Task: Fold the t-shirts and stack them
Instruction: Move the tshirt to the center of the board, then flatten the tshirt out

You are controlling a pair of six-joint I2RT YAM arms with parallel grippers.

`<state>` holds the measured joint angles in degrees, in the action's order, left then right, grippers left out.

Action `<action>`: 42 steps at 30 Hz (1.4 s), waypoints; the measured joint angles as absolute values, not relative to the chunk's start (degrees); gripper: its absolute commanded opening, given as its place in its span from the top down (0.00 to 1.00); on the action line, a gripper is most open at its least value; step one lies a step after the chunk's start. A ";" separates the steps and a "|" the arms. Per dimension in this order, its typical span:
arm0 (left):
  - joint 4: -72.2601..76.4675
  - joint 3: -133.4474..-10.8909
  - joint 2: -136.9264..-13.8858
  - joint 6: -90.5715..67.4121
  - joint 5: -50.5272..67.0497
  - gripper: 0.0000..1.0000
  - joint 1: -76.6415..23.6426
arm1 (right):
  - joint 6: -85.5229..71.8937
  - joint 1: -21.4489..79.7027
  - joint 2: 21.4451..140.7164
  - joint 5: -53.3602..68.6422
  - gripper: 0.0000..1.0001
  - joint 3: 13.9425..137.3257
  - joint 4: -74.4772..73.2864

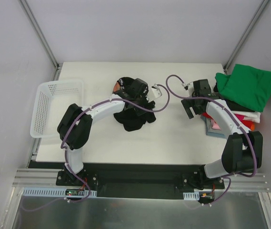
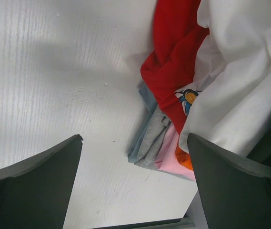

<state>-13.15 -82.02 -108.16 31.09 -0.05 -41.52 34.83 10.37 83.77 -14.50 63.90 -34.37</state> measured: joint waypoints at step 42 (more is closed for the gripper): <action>-15.05 -91.07 -100.71 32.93 -3.66 1.00 -37.47 | 33.17 13.93 86.76 -12.75 0.03 63.86 -35.66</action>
